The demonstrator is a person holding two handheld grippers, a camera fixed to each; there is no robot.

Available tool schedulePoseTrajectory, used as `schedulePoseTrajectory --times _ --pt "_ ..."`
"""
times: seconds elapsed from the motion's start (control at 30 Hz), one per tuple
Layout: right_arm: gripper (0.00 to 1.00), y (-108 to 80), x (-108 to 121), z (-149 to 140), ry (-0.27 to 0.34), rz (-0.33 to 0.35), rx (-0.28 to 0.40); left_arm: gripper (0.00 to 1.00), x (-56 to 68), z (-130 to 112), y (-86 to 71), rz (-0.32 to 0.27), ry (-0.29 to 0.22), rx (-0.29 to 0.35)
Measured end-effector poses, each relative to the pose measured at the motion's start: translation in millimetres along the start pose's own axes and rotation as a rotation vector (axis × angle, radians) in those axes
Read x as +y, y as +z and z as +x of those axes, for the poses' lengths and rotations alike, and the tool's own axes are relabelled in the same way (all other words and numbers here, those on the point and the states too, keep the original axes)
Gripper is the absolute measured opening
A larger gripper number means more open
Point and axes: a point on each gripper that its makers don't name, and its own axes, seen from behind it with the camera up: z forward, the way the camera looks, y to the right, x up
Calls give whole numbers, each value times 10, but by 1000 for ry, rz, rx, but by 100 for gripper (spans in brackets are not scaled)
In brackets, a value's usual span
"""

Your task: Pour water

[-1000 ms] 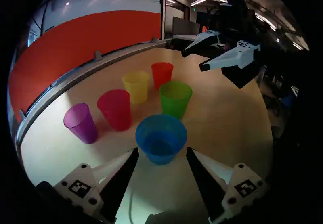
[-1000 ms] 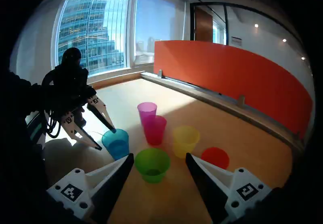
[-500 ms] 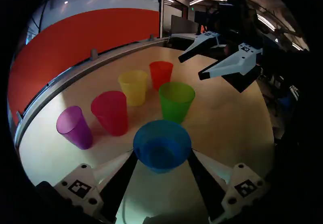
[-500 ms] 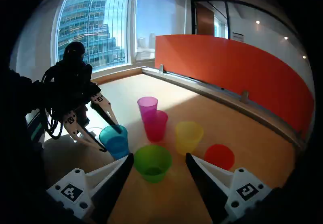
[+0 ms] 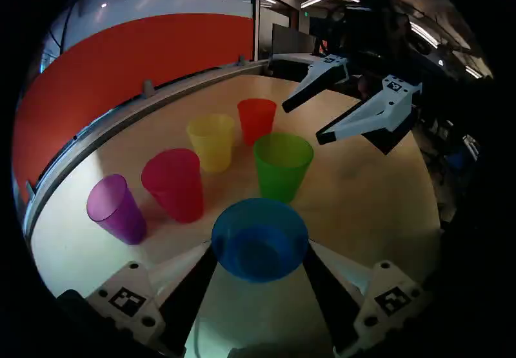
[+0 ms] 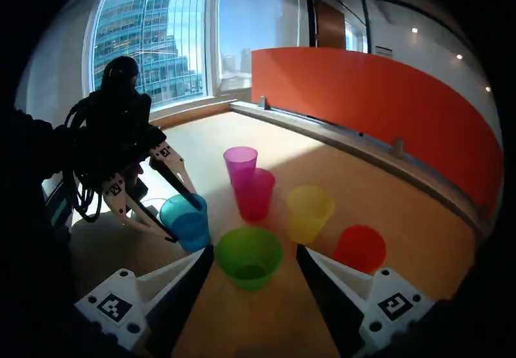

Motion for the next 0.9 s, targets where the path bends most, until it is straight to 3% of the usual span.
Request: schedulePoseTrajectory --times 0.9 --pt "100 144 -92 -319 -22 10 -75 85 -42 44 -15 13 -12 18"
